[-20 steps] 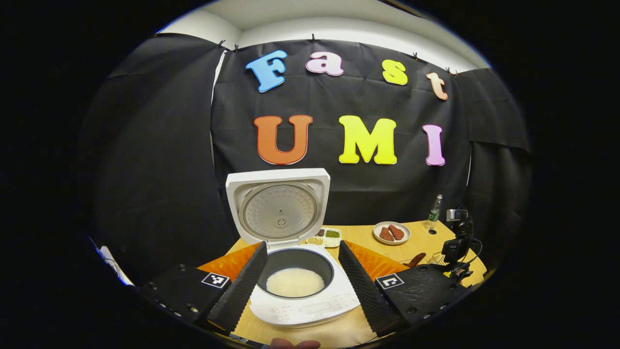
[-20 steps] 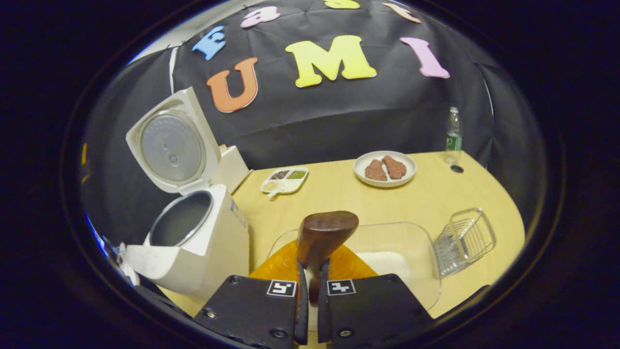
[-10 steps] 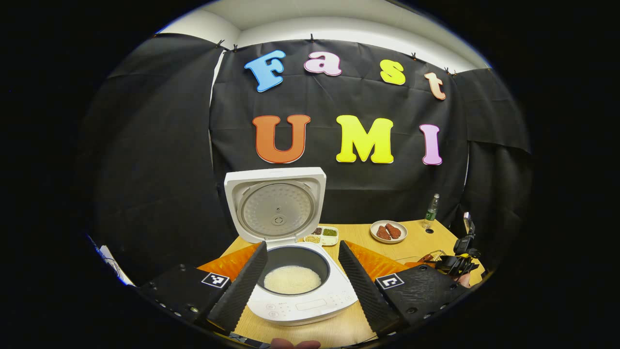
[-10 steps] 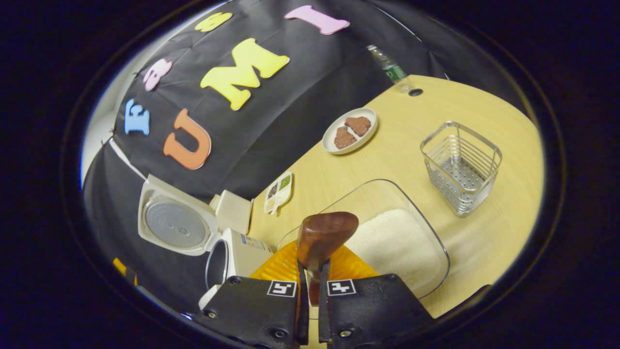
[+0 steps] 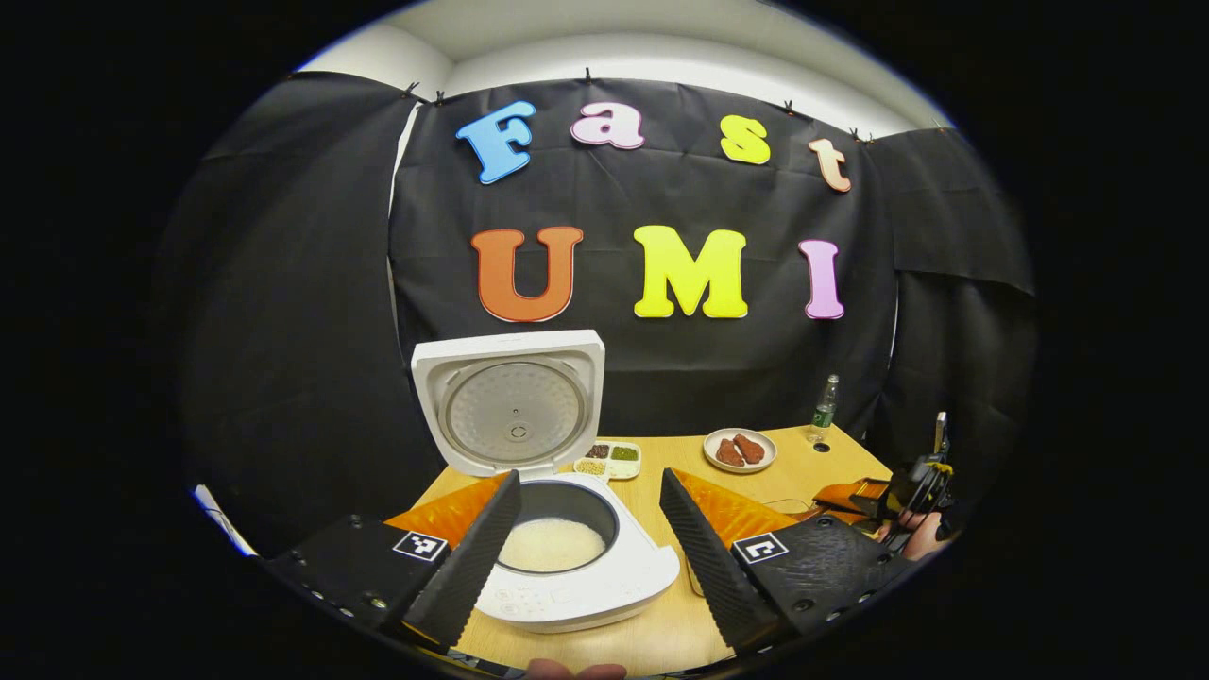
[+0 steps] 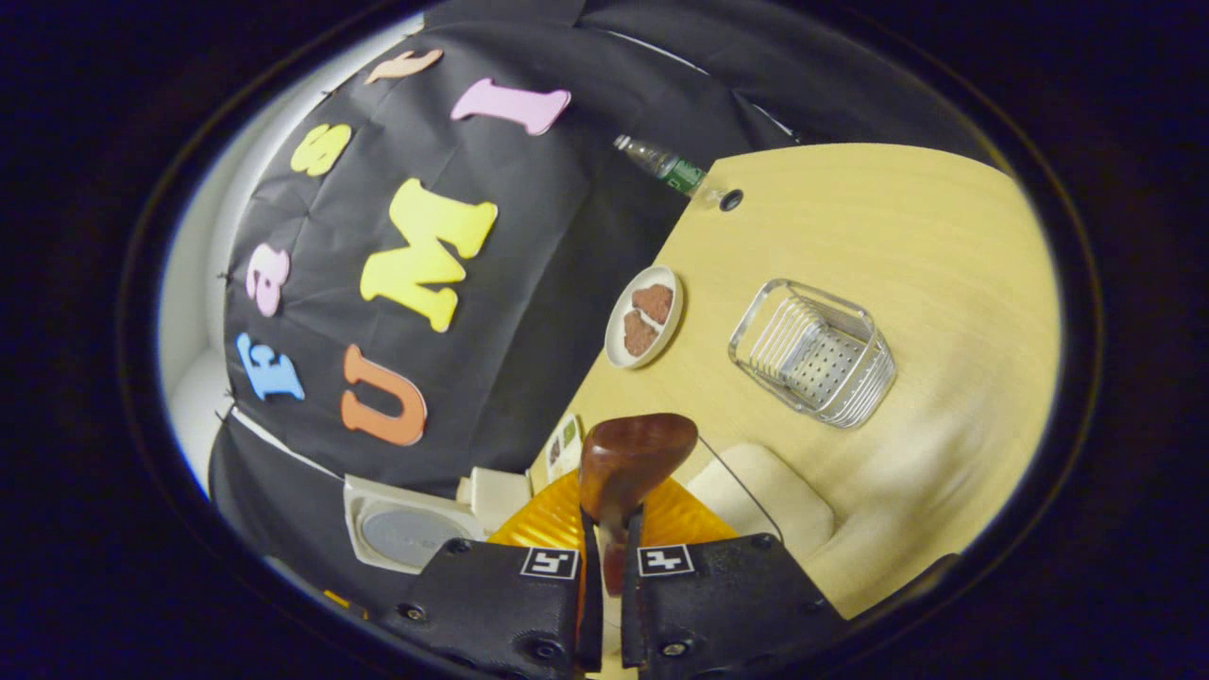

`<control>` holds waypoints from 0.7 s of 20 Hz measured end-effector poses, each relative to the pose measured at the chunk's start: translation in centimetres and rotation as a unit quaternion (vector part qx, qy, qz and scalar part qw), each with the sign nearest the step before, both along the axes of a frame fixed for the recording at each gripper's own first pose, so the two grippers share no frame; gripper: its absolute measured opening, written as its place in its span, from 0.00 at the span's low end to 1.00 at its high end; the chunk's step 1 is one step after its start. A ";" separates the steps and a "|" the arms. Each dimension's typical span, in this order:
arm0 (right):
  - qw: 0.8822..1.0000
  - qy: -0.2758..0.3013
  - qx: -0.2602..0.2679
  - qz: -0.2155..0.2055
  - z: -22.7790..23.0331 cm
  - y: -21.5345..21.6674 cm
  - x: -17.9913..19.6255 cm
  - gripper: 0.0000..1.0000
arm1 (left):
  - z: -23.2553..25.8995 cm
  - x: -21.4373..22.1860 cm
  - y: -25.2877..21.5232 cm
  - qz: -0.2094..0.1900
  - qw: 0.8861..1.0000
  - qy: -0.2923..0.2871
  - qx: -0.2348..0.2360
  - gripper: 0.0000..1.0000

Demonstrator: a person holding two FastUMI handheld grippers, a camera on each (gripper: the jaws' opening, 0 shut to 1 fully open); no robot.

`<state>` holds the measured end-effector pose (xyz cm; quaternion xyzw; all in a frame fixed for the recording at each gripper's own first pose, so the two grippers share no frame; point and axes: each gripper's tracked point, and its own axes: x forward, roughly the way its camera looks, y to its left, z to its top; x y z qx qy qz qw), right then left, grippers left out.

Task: Close the left gripper, press the button to open the rice cooker; take a wooden spoon from the chopstick holder with the right hand, scoop a spoonful of rice and pour it into the rice cooker, then put the wooden spoon back into the chopstick holder.

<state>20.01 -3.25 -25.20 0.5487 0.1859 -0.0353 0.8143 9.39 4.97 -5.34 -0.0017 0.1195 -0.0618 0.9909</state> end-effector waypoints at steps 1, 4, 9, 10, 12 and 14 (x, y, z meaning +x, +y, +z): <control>1.000 -0.005 0.012 -0.007 0.4 -0.4 -0.2 0.10 | 0.3 -0.1 0.0 0.001 1.000 -0.003 0.000 0.94; 0.999 -0.018 0.023 -0.014 2.2 -0.7 -0.4 0.10 | 0.6 -0.3 0.0 0.002 1.000 -0.007 0.002 0.94; 0.996 -0.073 0.020 0.042 9.5 5.1 1.3 0.09 | 0.8 -1.1 1.7 0.020 1.000 -0.014 0.005 0.94; 0.995 -0.085 0.015 0.058 10.8 6.6 2.2 0.09 | 0.7 -1.3 2.3 0.028 0.999 -0.017 0.011 0.94; 0.990 -0.106 0.003 0.092 13.3 10.2 3.9 0.09 | 1.0 -2.0 3.3 0.037 0.999 -0.026 0.021 0.94; 0.985 -0.118 -0.006 0.125 14.8 13.9 5.5 0.12 | 1.0 -2.6 4.4 0.049 0.998 -0.030 0.020 0.94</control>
